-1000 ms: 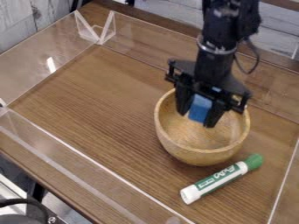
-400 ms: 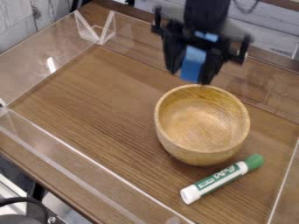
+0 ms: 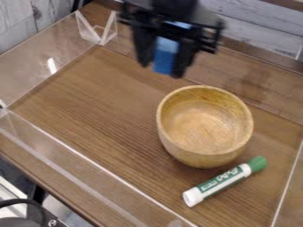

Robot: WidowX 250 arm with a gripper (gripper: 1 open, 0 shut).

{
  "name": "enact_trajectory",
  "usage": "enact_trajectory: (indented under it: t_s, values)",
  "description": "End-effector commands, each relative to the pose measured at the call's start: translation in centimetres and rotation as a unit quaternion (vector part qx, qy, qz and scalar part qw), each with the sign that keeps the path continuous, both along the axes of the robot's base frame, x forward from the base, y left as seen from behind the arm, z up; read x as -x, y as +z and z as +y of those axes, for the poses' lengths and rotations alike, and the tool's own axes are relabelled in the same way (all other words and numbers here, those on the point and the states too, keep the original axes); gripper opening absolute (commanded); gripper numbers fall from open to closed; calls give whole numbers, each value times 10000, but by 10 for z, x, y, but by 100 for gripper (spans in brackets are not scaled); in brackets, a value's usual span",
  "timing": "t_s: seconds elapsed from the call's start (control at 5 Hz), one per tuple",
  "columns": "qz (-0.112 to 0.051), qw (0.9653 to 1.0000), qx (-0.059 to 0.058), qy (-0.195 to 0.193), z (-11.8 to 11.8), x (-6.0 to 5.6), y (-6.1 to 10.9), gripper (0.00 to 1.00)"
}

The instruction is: Remove the blue block from inside the brown bowl and put it on the table

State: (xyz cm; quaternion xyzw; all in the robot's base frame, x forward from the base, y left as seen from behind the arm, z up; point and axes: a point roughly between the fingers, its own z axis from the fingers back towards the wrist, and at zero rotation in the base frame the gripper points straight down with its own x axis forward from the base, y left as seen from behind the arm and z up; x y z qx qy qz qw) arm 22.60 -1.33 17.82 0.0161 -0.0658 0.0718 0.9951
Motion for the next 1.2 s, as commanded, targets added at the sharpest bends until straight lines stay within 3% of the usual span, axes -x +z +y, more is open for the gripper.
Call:
enact_trajectory:
  t_s: [0.0, 0.2, 1.0]
  values:
    - [-213, 9997, 28, -80, 15, 10, 4, 0]
    - [-251, 9997, 25, -74, 22, 18, 0, 0]
    - [-292, 9994, -124, -150, 22, 10, -52, 0]
